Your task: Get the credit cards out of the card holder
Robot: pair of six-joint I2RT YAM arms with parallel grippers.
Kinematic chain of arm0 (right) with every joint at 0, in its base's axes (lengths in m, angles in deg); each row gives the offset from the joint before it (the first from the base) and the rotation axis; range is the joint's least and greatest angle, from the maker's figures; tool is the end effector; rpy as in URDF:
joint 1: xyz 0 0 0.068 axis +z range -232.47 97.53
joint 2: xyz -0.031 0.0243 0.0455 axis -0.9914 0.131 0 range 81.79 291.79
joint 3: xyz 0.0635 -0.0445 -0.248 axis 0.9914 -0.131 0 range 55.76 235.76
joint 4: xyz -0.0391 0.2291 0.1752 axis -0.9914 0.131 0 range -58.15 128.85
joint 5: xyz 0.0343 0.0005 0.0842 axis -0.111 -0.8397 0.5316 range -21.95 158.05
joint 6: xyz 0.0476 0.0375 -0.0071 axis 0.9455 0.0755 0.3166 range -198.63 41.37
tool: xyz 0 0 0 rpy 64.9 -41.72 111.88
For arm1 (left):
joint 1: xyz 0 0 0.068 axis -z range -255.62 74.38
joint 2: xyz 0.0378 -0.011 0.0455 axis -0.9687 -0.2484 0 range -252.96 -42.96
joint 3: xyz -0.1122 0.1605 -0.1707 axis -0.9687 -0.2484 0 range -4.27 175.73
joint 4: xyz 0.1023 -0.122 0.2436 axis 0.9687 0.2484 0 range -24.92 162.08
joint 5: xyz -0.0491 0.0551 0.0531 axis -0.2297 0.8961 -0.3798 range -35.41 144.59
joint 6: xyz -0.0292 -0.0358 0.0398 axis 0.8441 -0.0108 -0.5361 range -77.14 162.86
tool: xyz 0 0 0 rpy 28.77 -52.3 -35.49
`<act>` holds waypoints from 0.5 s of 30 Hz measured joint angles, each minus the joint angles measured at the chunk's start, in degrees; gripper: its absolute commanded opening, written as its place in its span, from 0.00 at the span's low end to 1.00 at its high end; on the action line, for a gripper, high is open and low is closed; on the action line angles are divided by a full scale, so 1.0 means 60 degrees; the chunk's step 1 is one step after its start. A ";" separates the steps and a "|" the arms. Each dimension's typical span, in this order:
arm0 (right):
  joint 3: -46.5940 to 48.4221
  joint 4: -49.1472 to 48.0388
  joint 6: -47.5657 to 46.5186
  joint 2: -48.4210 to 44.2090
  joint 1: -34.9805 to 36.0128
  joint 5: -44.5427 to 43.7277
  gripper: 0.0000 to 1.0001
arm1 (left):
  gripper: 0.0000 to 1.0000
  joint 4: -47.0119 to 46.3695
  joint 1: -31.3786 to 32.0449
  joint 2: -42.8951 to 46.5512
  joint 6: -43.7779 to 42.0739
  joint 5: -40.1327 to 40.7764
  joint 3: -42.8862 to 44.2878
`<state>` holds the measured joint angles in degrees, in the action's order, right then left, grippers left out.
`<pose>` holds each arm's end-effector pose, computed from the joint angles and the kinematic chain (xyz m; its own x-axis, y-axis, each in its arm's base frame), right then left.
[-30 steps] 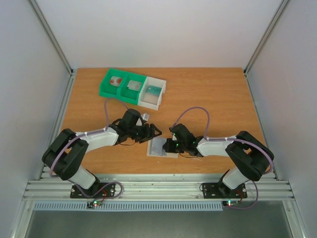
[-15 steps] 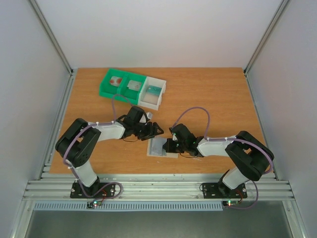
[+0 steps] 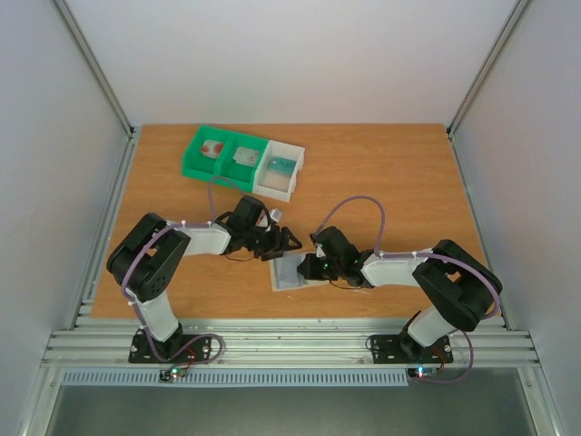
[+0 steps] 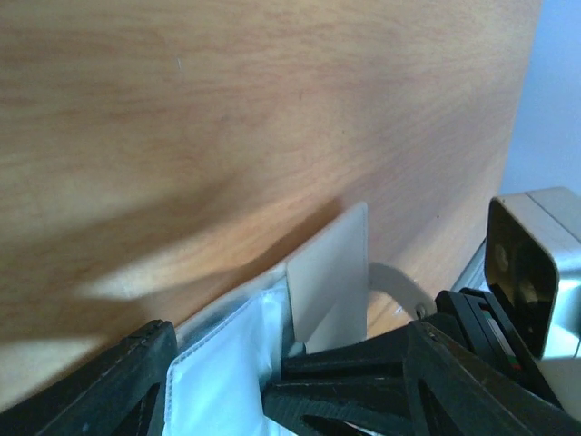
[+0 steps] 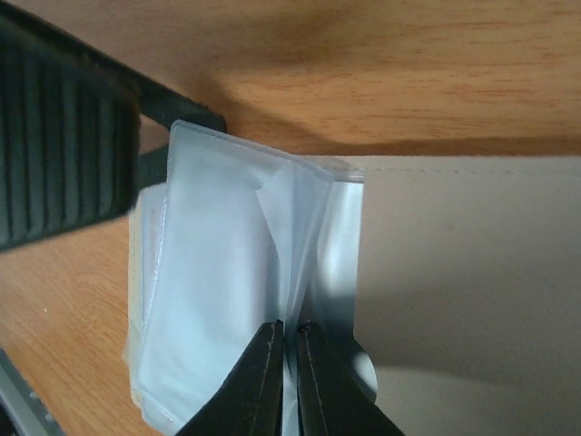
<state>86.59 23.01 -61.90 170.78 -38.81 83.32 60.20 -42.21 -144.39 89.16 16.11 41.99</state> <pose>0.2010 0.2084 0.0715 -0.7529 -0.3345 -0.5667 -0.5988 0.7056 0.3790 0.2739 -0.2147 0.0821 -0.9952 -0.0217 -0.0955 0.0629 0.6064 -0.7927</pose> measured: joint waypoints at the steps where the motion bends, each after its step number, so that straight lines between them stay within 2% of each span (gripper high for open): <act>1: 0.0000 0.0000 -0.0004 0.0000 -0.0004 0.0004 0.11 | 0.68 -0.0058 0.0004 0.0029 0.0073 -0.0073 -0.0073; 12: 0.0000 0.0000 -0.0025 -0.0022 -0.0062 0.0055 0.11 | 0.66 -0.0951 0.0310 0.0350 0.1147 -0.0769 -0.0641; 15: 0.0000 0.0000 -0.0022 -0.0022 -0.0066 0.0062 0.14 | 0.66 -0.0900 0.0444 0.0543 0.1264 -0.0772 -0.0674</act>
<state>86.59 23.01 -62.03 170.65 -39.21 83.69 54.80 -39.55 -141.13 96.75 11.47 37.94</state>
